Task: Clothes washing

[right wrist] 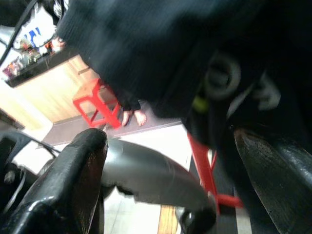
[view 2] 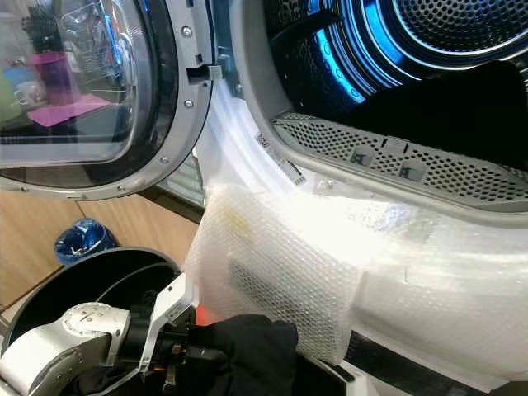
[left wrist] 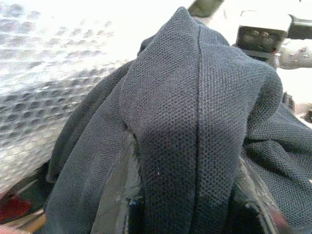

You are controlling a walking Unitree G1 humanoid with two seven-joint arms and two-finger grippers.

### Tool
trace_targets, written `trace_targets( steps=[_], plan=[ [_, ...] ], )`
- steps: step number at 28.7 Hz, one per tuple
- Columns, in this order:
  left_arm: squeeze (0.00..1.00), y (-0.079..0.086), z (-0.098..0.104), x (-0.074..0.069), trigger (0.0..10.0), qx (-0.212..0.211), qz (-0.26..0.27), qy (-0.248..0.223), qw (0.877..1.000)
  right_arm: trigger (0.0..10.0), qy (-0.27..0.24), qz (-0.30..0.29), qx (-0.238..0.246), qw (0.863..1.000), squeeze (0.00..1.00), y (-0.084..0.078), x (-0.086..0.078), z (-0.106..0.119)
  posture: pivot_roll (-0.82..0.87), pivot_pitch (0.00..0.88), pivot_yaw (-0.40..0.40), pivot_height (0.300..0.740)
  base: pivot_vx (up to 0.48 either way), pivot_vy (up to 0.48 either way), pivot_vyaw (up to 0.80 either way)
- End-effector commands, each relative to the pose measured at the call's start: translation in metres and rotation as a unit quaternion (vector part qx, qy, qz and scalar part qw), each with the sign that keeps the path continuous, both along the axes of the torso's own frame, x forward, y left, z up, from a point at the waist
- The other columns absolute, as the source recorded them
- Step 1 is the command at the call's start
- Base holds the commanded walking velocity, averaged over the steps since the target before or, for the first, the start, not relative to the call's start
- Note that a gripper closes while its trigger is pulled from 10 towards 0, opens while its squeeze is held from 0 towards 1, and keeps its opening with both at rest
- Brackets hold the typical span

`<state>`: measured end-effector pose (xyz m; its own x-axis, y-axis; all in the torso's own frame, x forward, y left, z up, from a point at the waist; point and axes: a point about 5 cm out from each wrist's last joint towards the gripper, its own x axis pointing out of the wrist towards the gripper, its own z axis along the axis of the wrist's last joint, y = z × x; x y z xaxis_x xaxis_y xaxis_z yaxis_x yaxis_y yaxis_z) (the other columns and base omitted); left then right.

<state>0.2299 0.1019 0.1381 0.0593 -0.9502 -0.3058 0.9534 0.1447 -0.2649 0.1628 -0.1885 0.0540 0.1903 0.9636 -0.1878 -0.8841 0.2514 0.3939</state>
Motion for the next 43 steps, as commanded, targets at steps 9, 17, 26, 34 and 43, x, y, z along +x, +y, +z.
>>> trace_targets(
  steps=[9,17,26,34,43],
  plan=[
    [0.00,-0.017,-0.012,-0.007,0.0,-0.004,-0.115,0.044,0.992,10.0,0.013,-0.001,-0.040,0.999,0.00,0.014,0.002,-0.010,-0.10,0.015,0.061,0.740,0.000,0.000,0.00],
    [0.00,-0.034,-0.012,0.002,0.0,-0.037,-0.126,0.063,0.989,10.0,0.021,-0.066,-0.046,0.997,0.00,0.026,0.022,-0.021,-0.11,0.021,0.065,0.740,0.000,0.000,0.00],
    [0.00,-0.050,-0.018,0.013,0.0,-0.041,-0.088,0.034,0.995,10.0,0.054,-0.045,0.009,0.998,0.00,0.044,0.019,-0.015,-0.10,0.037,0.062,0.740,0.000,0.000,0.00],
    [0.00,-0.067,-0.020,0.015,0.0,-0.058,-0.054,0.031,0.996,10.0,0.106,-0.092,0.098,0.985,0.00,0.054,0.023,-0.006,-0.10,0.045,0.060,0.740,0.000,0.000,0.00],
    [0.00,-0.077,-0.022,0.020,0.0,-0.066,-0.017,0.026,0.997,10.0,0.121,-0.072,0.123,0.982,0.00,0.068,0.016,-0.002,-0.11,0.045,0.070,0.740,0.000,0.000,0.00]
  ],
)
